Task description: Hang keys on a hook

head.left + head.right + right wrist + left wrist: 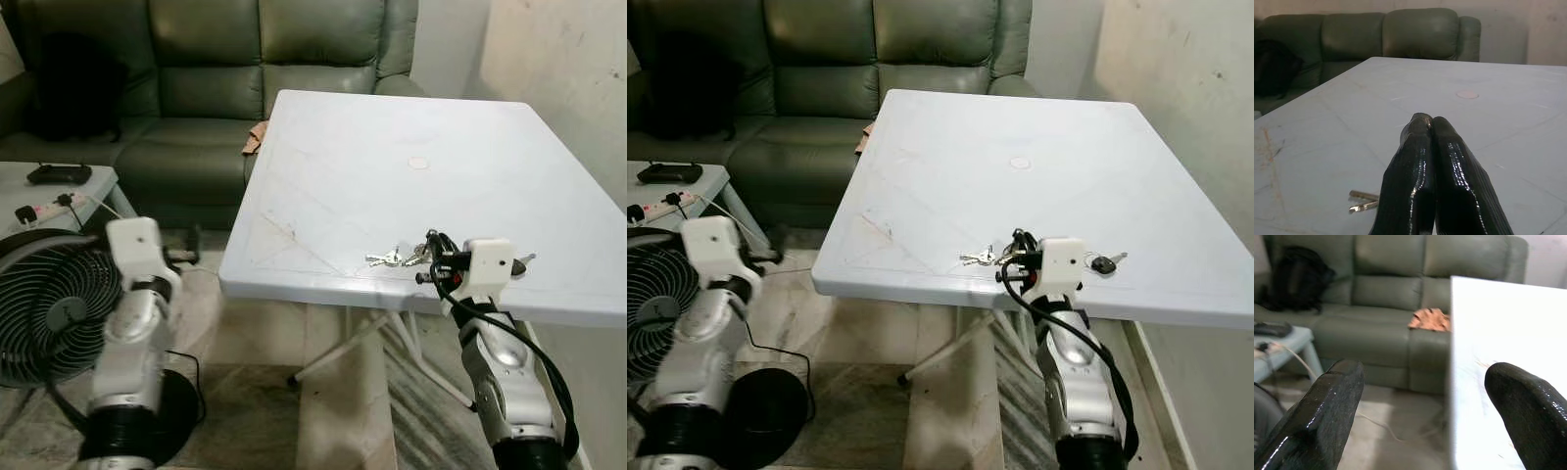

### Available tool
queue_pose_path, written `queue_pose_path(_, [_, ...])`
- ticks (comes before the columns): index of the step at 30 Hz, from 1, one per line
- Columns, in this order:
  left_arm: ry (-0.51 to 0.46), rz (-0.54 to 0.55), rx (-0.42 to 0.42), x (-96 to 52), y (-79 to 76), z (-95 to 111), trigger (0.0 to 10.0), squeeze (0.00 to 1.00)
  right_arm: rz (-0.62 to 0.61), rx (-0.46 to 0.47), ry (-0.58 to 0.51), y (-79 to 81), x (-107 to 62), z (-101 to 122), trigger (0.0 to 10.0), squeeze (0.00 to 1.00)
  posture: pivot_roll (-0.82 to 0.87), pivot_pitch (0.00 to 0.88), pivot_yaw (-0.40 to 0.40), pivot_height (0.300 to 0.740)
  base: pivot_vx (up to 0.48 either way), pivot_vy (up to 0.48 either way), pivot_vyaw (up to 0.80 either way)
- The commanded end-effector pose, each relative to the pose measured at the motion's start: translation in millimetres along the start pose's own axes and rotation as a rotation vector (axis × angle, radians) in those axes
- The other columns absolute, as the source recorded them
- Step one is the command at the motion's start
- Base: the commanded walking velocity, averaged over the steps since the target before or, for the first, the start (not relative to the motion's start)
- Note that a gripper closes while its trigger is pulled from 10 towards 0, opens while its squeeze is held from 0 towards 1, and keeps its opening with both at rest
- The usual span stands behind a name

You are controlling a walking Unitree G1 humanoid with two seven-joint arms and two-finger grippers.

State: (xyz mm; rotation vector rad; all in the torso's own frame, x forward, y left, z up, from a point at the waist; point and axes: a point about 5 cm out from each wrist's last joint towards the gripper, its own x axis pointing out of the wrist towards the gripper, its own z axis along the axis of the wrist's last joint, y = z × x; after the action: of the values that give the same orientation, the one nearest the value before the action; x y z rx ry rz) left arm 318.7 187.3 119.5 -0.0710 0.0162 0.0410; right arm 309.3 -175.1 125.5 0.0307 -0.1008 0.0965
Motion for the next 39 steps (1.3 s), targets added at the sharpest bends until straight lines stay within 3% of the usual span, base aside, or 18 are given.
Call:
queue_pose_path(1, [-0.02,-0.048,-0.016,2.1,-4.5,6.1,10.0,0.0,-0.022,0.009,-0.008,-0.3,-0.9,1.8,10.0,0.0,0.06,0.0,0.048,0.74,0.0,0.0,0.0])
queue_pose_path(4, [-0.042,-0.033,0.064,3.6,-5.5,7.0,10.0,0.0,-0.015,0.012,-0.017,2.2,-5.1,2.5,10.0,0.0,0.04,0.0,0.055,0.74,0.0,0.0,0.0])
queue_pose_path(6, [-0.021,-0.078,-0.016,9.6,-6.1,9.5,10.0,0.0,-0.014,0.019,-0.022,5.4,-10.4,3.1,10.0,0.0,0.03,0.0,0.057,0.74,0.0,0.0,0.0])
queue_pose_path(16, [-0.043,-0.101,-0.055,7.4,-11.8,8.2,10.0,0.0,0.01,0.004,-0.026,2.3,-9.3,6.1,10.0,0.0,0.01,0.0,0.054,0.74,0.0,0.0,0.0])
queue_pose_path(24, [-0.02,-0.144,-0.049,9.1,-21.0,6.5,10.0,0.0,0.014,-0.007,-0.026,-0.7,-9.4,10.1,10.0,0.0,0.02,0.0,0.026,0.74,0.0,0.0,0.0])
queue_pose_path(30, [-0.031,-0.118,-0.042,3.5,-18.2,2.9,10.0,0.0,0.019,-0.005,-0.015,1.5,-11.8,5.6,10.0,0.0,0.04,0.0,0.014,0.74,0.0,0.0,0.0])
queue_pose_path(39, [-0.038,-0.129,-0.045,2.7,-26.3,0.7,10.0,0.0,0.018,-0.03,0.032,1.7,-1.3,1.2,10.0,0.0,0.06,0.0,0.007,0.74,0.0,0.0,-0.15])
